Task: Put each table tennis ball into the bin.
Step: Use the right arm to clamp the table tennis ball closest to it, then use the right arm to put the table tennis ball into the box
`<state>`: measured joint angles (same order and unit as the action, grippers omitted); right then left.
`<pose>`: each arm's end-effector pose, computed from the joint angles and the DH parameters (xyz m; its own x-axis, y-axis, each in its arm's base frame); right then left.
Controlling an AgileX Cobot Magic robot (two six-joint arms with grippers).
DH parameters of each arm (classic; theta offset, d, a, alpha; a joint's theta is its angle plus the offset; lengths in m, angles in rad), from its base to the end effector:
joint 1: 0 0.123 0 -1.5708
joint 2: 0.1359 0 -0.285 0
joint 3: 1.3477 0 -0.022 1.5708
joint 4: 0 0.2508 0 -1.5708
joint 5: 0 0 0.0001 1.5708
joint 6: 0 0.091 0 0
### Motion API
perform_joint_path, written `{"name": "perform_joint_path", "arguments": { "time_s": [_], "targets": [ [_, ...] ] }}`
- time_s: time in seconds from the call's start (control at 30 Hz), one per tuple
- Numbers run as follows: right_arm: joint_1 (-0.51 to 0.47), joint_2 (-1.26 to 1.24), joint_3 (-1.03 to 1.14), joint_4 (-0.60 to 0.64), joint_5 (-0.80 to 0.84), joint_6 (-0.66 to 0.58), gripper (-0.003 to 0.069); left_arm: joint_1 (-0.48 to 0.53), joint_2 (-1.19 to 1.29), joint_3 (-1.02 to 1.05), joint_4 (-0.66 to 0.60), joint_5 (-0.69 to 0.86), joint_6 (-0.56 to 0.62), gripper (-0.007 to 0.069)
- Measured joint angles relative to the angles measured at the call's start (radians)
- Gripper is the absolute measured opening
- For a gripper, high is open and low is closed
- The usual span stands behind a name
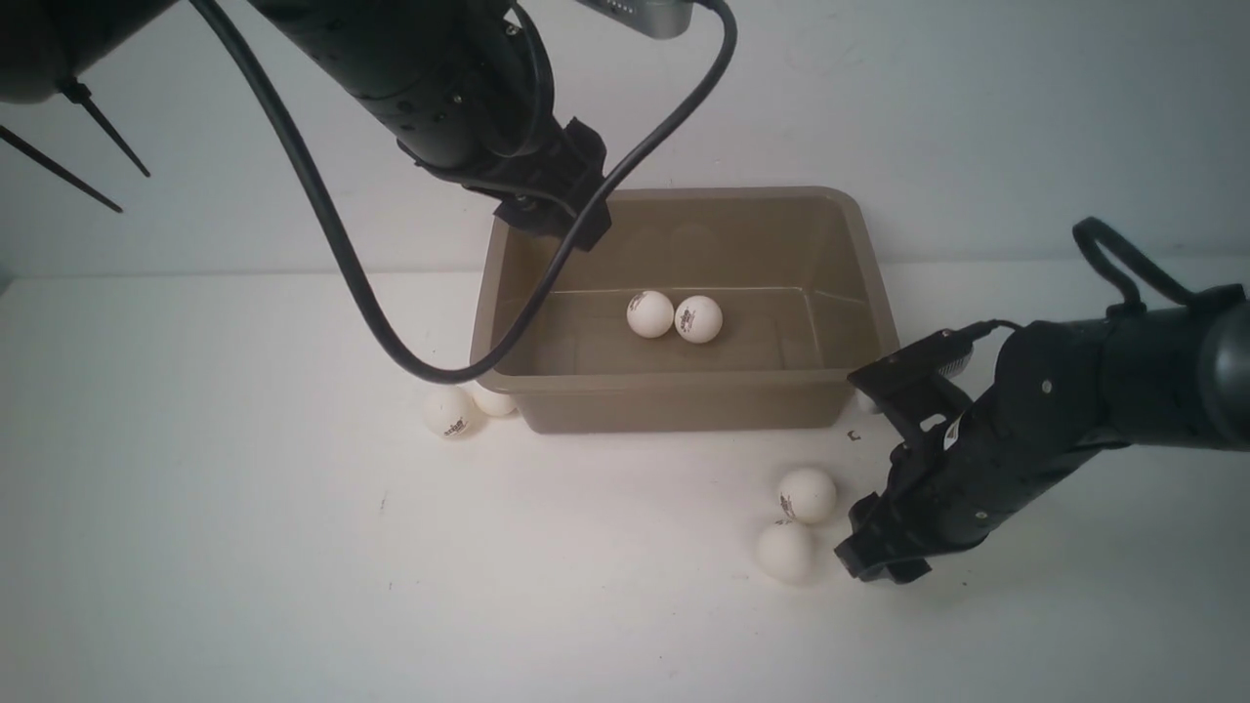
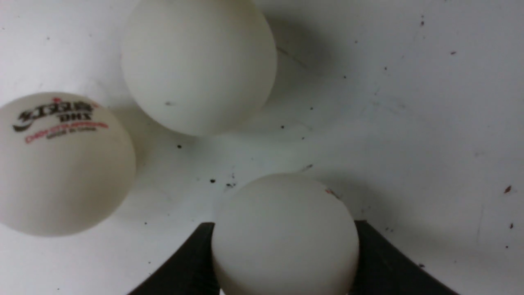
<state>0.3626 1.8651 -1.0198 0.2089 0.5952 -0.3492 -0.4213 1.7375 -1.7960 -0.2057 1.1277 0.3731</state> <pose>0.3108 0.1292 0.1375 -0.8311 -0.5007 -0.2420 -0.5300 0.8449 0.0721 0.3400 -0.1708 0.3792 -0.5854 0.5640 -0.5825 0.6881 0.7255 0.0110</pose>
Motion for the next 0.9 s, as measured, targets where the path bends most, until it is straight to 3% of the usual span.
{"name": "perform_joint_path", "arguments": {
  "time_s": [0.4, 0.6, 0.9],
  "targets": [
    [0.0, -0.239, -0.014, 0.001, 0.093, 0.02, 0.0359, 0.0, 0.0, 0.0, 0.009, 0.0, 0.01, 0.0478],
    [0.0, -0.215, -0.274, 0.004, 0.13, 0.026, 0.0359, 0.0, -0.005, 0.0, 0.034, 0.04, 0.01, 0.0478],
    [0.0, 0.096, -0.702, -0.035, 0.289, 0.057, 0.0359, 0.0, -0.234, 0.001, 0.091, 0.108, -0.038, 0.0463]
  ]
}}
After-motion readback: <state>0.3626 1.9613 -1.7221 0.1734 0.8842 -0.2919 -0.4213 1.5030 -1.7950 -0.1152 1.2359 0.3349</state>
